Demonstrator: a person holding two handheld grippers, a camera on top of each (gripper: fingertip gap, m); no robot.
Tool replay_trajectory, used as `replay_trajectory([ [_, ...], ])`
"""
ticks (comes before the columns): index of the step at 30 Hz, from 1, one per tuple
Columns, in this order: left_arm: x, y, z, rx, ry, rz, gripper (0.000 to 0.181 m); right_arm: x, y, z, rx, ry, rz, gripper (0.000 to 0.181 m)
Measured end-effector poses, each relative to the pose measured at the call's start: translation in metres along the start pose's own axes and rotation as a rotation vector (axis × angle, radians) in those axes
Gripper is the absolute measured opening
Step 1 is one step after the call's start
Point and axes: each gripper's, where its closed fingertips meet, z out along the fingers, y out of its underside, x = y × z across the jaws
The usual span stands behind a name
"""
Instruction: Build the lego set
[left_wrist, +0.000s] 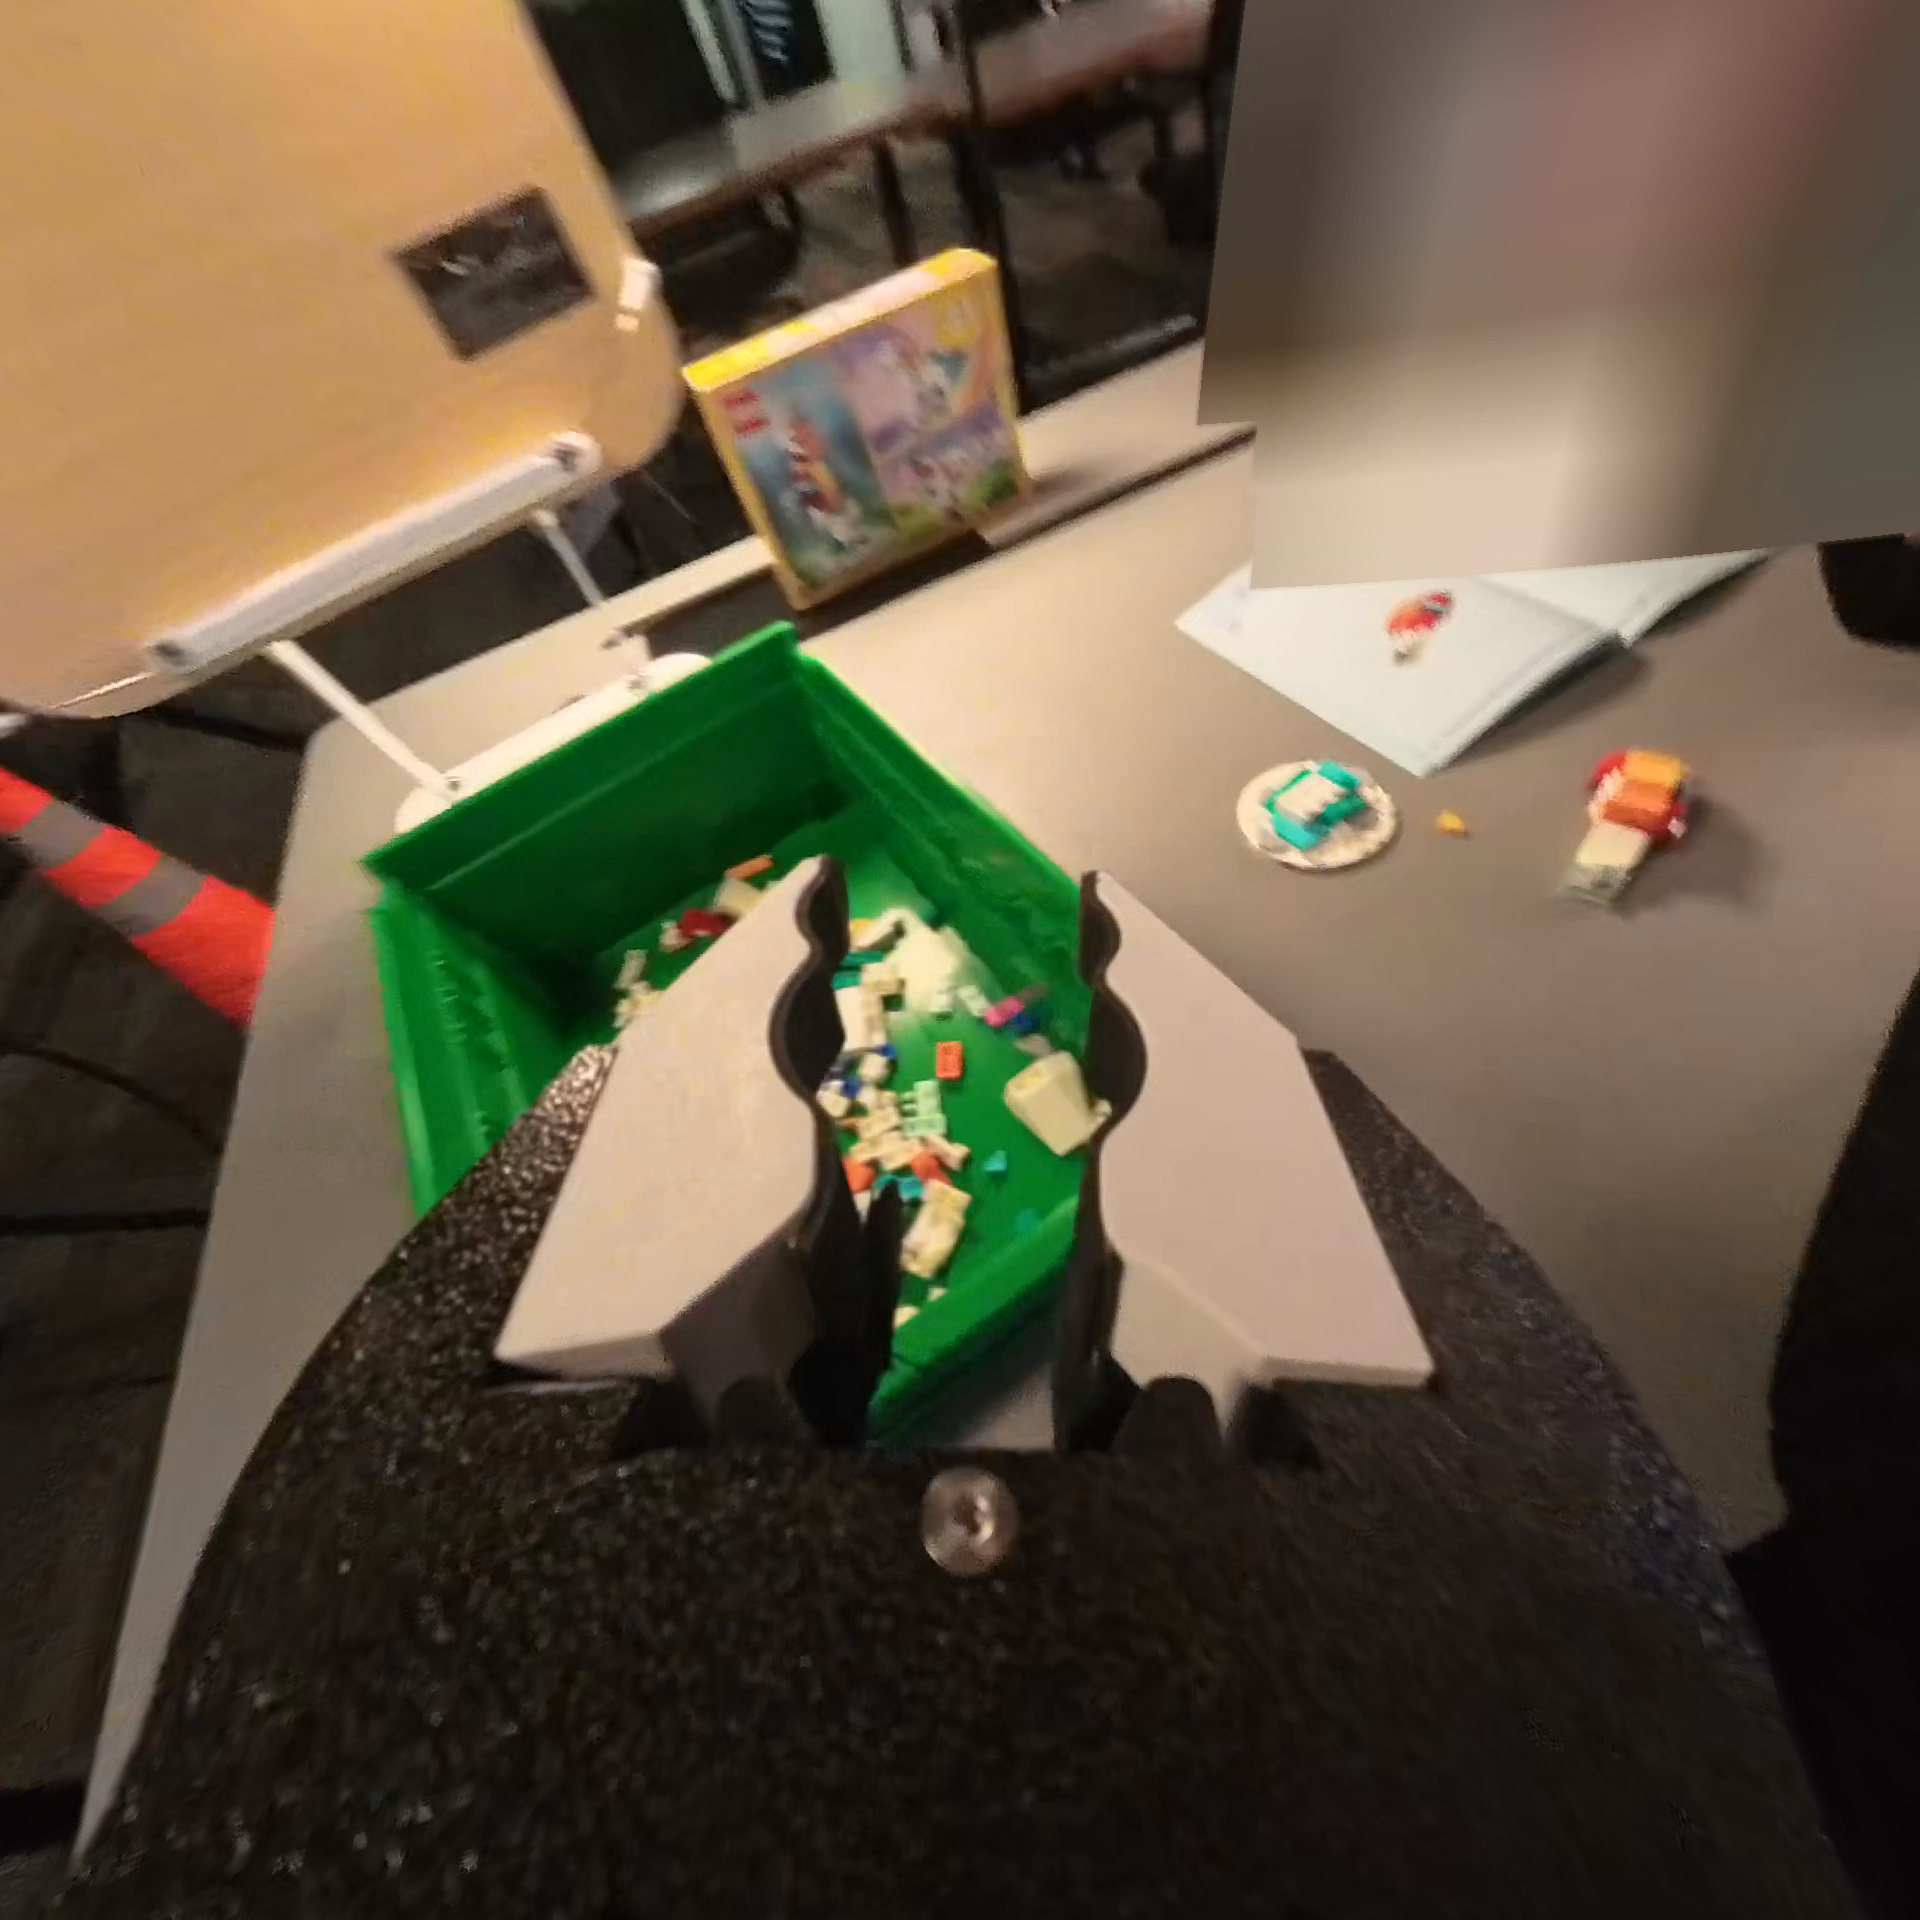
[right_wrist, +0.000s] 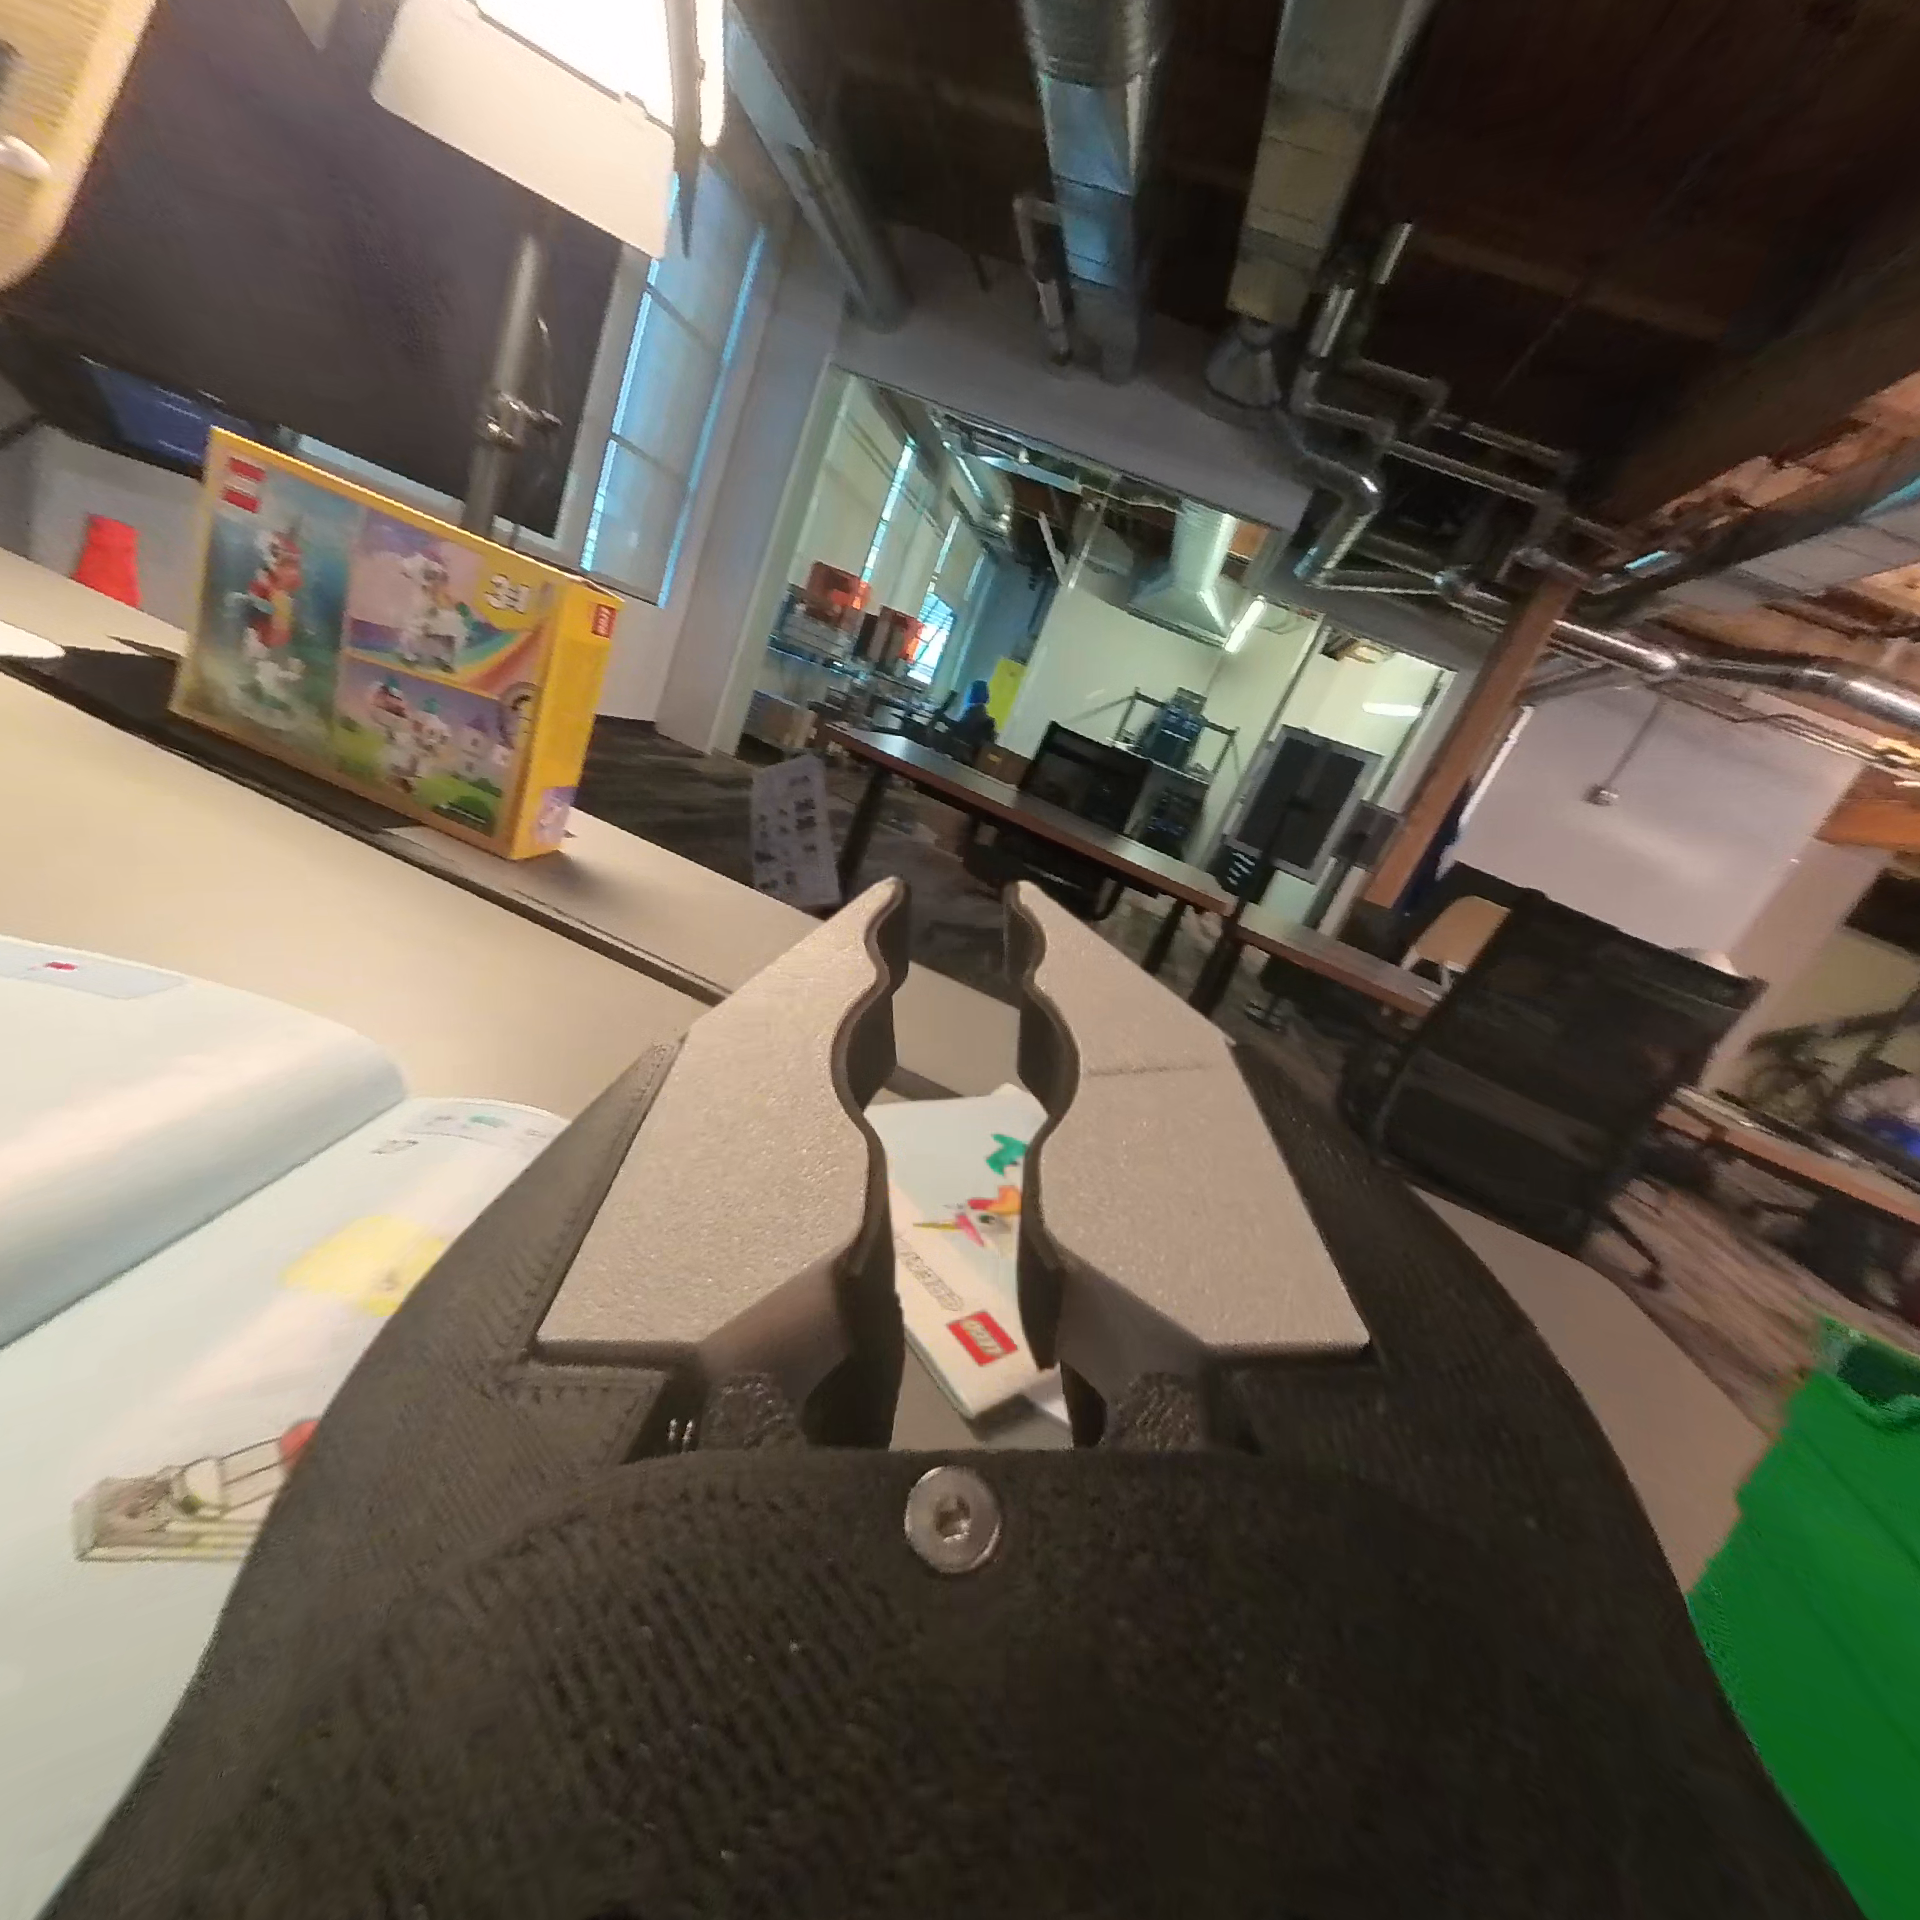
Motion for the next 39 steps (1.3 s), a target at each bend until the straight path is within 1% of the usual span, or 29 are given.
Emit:
replay_trajectory([
  [2, -0.029, 0.003, -0.005, -0.009, -0.070, -0.031, 0.042, 0.006, 0.003, 0.001, -0.016, 0.034, -0.012, 0.015],
  [5, -0.067, 0.017, -0.001, -0.089, -0.158, -0.053, 0.042, 0.016, 0.008, 0.002, -0.040, 0.083, -0.001, 0.016],
  [8, -0.084, 0.019, 0.015, -0.079, -0.159, -0.057, 0.042, 0.025, 0.012, 0.002, -0.060, 0.136, 0.003, 0.016],
  [13, -0.099, 0.051, 0.049, -0.228, -0.144, -0.088, 0.042, 0.037, 0.016, 0.000, -0.083, 0.205, 0.010, 0.016],
  [15, -0.099, 0.063, 0.060, -0.274, -0.118, -0.116, 0.042, 0.040, 0.018, 0.000, -0.091, 0.220, 0.010, 0.016],
  [17, -0.098, 0.071, 0.069, -0.288, -0.087, -0.142, 0.041, 0.041, 0.018, 0.000, -0.096, 0.227, 0.001, 0.017],
  [23, -0.085, 0.077, 0.090, -0.296, -0.006, -0.155, 0.037, 0.041, 0.019, 0.001, -0.104, 0.235, -0.018, 0.016],
  [25, -0.079, 0.078, 0.098, -0.315, 0.029, -0.128, 0.035, 0.040, 0.019, 0.001, -0.104, 0.233, -0.014, 0.016],
  [26, -0.074, 0.077, 0.103, -0.321, 0.059, -0.106, 0.030, 0.040, 0.020, 0.001, -0.104, 0.232, -0.012, 0.016],
  [28, -0.056, 0.074, 0.118, -0.313, 0.157, -0.049, 0.027, 0.040, 0.020, 0.001, -0.103, 0.229, -0.008, 0.016],
  [30, -0.038, 0.081, 0.134, -0.372, 0.252, 0.032, 0.027, 0.039, 0.019, 0.002, -0.101, 0.225, -0.007, 0.016],
  [33, -0.038, 0.097, 0.155, -0.481, 0.260, 0.140, 0.027, 0.038, 0.019, 0.002, -0.097, 0.218, -0.001, 0.016],
  [36, -0.037, 0.100, 0.166, -0.510, 0.296, 0.128, 0.027, 0.039, 0.018, 0.001, -0.092, 0.218, 0.009, 0.016],
  [39, -0.040, 0.101, 0.171, -0.513, 0.297, 0.120, 0.027, 0.039, 0.018, 0.001, -0.087, 0.217, 0.016, 0.016],
])
